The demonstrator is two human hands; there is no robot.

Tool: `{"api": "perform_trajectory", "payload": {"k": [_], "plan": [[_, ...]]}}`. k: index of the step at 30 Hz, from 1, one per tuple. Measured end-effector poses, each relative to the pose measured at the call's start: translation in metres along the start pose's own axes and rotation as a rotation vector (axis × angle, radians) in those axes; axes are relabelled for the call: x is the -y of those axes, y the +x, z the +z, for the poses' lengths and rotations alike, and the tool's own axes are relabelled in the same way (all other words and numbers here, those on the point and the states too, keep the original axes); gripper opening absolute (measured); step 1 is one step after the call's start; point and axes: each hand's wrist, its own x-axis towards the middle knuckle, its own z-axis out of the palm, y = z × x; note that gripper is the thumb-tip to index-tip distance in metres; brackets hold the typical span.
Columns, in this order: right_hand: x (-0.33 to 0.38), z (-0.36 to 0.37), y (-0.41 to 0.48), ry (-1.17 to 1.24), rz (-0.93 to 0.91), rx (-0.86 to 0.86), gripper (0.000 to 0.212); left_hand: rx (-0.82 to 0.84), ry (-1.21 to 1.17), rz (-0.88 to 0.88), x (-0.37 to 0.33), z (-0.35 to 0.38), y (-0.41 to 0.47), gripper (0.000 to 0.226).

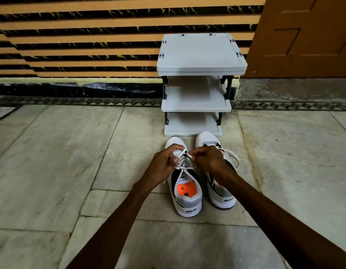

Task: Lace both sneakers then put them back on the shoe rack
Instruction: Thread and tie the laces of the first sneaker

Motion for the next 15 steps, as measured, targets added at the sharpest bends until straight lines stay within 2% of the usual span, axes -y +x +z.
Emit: {"api": "perform_trajectory", "payload": {"k": [2, 6, 9, 12, 15], "plan": [[0.004, 0.002, -0.004, 0.044, -0.003, 0.048, 0.020, 0.008, 0.037, 0.047, -0.001, 0.001, -0.001, 0.047], [0.010, 0.008, -0.007, 0.306, 0.060, 0.152, 0.020, 0.023, 0.103, 0.075, -0.003, 0.003, -0.001, 0.062], [0.014, 0.012, -0.006, 0.540, 0.186, 0.112, 0.013, 0.059, 0.111, 0.079, -0.003, 0.003, -0.002, 0.062], [0.014, 0.015, -0.004, 0.706, 0.277, 0.078, 0.027, 0.060, 0.088, 0.070, -0.003, 0.002, -0.002, 0.059], [0.012, 0.016, -0.003, 0.755, 0.280, 0.134, 0.042, 0.062, 0.024, 0.072, -0.001, 0.001, -0.003, 0.053]]}}
